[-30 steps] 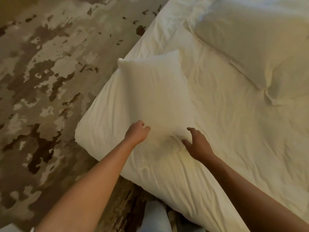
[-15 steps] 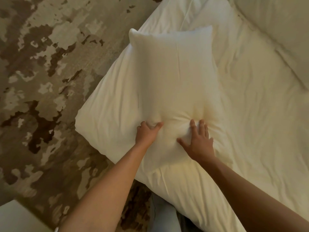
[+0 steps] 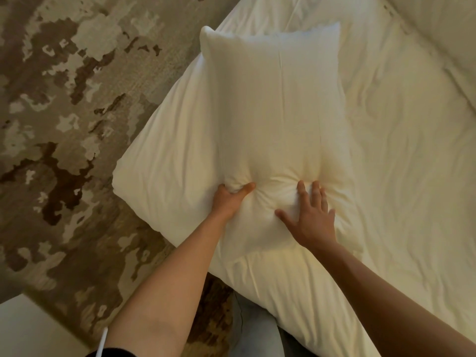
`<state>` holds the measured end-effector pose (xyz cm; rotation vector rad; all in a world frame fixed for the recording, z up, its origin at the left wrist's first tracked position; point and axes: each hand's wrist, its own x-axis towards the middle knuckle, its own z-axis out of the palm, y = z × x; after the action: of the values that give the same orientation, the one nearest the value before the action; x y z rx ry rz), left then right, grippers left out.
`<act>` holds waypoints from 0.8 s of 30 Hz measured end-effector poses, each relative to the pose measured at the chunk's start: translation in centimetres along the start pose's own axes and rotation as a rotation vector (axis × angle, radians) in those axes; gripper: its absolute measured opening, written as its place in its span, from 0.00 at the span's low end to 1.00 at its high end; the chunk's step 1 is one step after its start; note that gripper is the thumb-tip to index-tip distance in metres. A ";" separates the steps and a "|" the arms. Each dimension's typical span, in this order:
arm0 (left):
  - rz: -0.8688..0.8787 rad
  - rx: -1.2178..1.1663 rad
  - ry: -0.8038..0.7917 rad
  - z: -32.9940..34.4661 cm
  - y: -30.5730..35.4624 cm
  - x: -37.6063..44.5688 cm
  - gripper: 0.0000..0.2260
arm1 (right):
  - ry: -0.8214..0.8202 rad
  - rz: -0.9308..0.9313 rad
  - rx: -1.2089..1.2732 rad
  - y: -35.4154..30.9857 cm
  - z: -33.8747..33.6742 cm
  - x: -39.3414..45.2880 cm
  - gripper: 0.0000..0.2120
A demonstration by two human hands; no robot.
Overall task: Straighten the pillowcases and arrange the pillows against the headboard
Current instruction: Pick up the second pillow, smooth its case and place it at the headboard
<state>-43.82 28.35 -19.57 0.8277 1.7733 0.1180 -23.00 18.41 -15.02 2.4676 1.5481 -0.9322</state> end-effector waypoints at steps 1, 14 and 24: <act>-0.006 -0.045 -0.033 0.0 -0.1 0.0 0.47 | 0.003 -0.004 0.001 0.1 0.0 0.0 0.48; 0.081 -0.230 0.021 2.2 1.2 -4.2 0.34 | -0.014 -0.009 0.088 2.7 -2.0 -0.5 0.47; 0.536 0.149 0.076 5.7 9.8 -16.5 0.19 | 0.069 0.039 0.319 9.8 -10.1 -5.6 0.39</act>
<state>-32.03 24.28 -3.86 1.4096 1.6034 0.3758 -11.92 13.04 -6.20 2.7592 1.4634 -1.1816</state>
